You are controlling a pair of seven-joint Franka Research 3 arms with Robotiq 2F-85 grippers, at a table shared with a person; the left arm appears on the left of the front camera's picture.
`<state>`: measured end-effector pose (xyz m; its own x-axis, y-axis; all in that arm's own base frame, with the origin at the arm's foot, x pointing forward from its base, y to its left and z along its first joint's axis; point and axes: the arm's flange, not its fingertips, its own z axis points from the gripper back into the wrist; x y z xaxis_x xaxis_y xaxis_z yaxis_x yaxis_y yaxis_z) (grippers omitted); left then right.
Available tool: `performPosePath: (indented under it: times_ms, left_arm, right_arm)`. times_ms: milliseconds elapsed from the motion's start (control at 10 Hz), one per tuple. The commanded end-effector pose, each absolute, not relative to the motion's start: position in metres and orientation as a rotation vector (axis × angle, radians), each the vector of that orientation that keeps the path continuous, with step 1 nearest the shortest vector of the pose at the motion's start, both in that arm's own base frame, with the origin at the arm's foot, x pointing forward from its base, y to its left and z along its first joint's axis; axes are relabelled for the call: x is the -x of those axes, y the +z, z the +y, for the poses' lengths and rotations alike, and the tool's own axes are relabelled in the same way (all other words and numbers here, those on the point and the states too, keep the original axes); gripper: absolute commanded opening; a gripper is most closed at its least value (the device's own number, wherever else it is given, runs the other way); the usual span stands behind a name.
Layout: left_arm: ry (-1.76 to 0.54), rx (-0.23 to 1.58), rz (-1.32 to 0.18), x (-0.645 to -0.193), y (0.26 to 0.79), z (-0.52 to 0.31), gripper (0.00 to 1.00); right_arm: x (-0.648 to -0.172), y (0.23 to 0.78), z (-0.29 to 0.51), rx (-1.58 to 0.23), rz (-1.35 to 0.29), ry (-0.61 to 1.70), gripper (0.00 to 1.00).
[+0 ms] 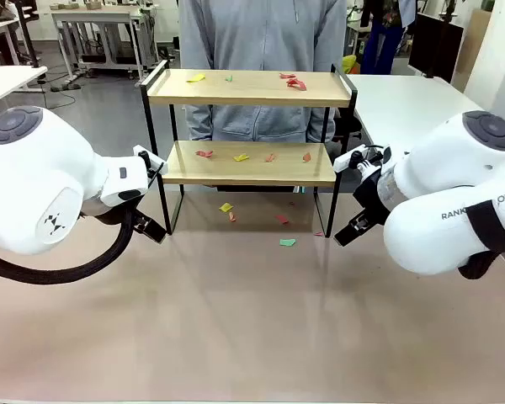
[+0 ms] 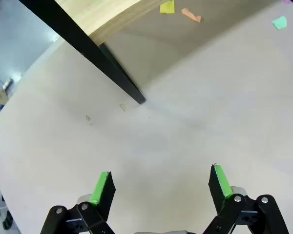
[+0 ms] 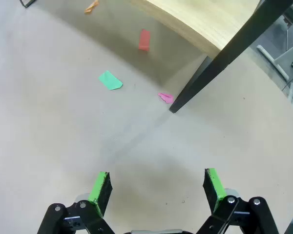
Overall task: Clean the shelf.
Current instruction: Pick up the Duster handed by the human.
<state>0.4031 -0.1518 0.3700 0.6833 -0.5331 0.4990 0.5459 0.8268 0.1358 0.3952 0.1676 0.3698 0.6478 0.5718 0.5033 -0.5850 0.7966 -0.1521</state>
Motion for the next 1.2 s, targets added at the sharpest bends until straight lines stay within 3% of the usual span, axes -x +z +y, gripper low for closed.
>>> performPosePath:
  times_ms: [0,1100]
  left_arm:
    - [-0.605,0.025,-0.552,-0.4031,0.3701,-0.1518,1.00]
    - [-0.605,0.025,-0.552,-0.4030,0.3700,-0.1522,1.00]
  right_arm:
    - [-0.3951,0.3700,0.1677,-0.025,-0.564,0.658,1.00]
    - [-0.3951,0.3698,0.1677,-0.024,-0.563,0.658,1.00]
